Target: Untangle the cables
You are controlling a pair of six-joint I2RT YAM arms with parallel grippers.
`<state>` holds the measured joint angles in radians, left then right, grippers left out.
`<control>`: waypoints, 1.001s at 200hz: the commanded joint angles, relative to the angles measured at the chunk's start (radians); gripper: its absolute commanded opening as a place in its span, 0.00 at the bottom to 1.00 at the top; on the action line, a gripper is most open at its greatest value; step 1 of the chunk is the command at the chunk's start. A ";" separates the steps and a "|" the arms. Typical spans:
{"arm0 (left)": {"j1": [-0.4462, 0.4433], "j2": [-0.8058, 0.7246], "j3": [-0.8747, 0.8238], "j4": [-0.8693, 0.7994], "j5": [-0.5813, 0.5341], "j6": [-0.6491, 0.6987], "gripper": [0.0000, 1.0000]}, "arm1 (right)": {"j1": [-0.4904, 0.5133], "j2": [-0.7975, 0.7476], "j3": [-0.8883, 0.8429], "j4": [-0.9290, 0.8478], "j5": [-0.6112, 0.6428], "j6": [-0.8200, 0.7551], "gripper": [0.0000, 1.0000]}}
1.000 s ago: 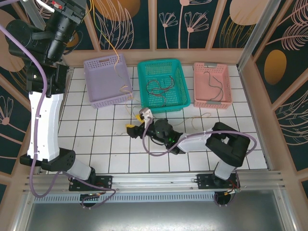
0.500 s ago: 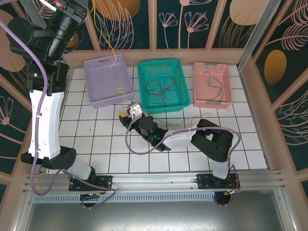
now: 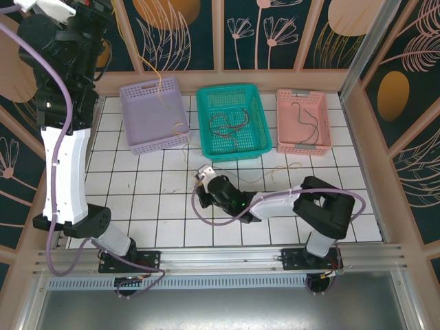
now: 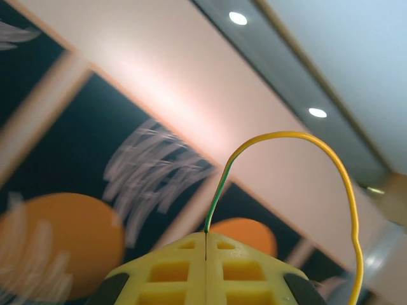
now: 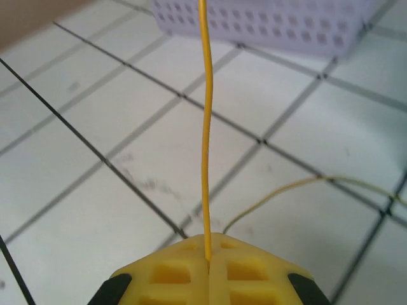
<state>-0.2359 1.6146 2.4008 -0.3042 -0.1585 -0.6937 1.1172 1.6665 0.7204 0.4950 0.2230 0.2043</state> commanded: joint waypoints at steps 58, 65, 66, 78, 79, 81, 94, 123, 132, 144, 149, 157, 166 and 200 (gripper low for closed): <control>0.019 0.059 -0.039 -0.018 -0.362 0.157 0.00 | -0.384 -0.173 -0.095 -0.565 -0.203 0.160 0.00; 0.018 0.073 -0.013 -0.025 -0.387 0.175 0.00 | -0.410 -0.157 -0.085 -0.598 -0.234 0.150 0.00; 0.018 0.074 -0.007 -0.026 -0.390 0.178 0.00 | -0.413 -0.156 -0.083 -0.602 -0.234 0.149 0.00; 0.018 0.093 0.042 -0.037 -0.435 0.210 0.00 | -0.446 -0.144 -0.079 -0.647 -0.232 0.149 0.00; 0.019 0.093 0.044 -0.038 -0.440 0.212 0.00 | -0.451 -0.144 -0.080 -0.649 -0.235 0.150 0.00; 0.019 0.094 0.050 -0.039 -0.450 0.217 0.00 | -0.460 -0.144 -0.082 -0.651 -0.241 0.152 0.00; 0.018 0.094 0.057 -0.037 -0.525 0.249 0.00 | -0.501 -0.137 -0.087 -0.675 -0.254 0.170 0.00; 0.018 0.054 -0.020 0.049 -0.461 0.292 0.00 | -0.517 -0.170 -0.066 -0.673 -0.267 0.138 0.00; 0.019 0.032 -0.074 0.110 -0.331 0.290 0.00 | -0.509 -0.187 -0.058 -0.658 -0.267 0.119 0.00; 0.018 0.017 -0.121 0.162 -0.136 0.283 0.00 | -0.496 -0.201 -0.038 -0.660 -0.259 0.084 0.00; 0.018 0.015 -0.123 0.170 -0.063 0.275 0.00 | -0.491 -0.203 -0.027 -0.667 -0.253 0.072 0.00; 0.018 0.016 -0.120 0.169 0.023 0.258 0.00 | -0.484 -0.208 -0.011 -0.678 -0.251 0.056 0.00; 0.018 0.015 -0.118 0.164 0.106 0.238 0.00 | -0.476 -0.219 0.001 -0.690 -0.249 0.052 0.00; 0.018 -0.008 -0.121 0.107 0.271 0.228 0.00 | -0.400 -0.359 -0.026 -0.658 -0.270 0.072 0.01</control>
<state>-0.2176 1.6478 2.2829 -0.2123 -0.1013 -0.4671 0.6689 1.4090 0.6876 -0.1623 -0.0257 0.2871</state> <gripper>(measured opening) 0.067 0.075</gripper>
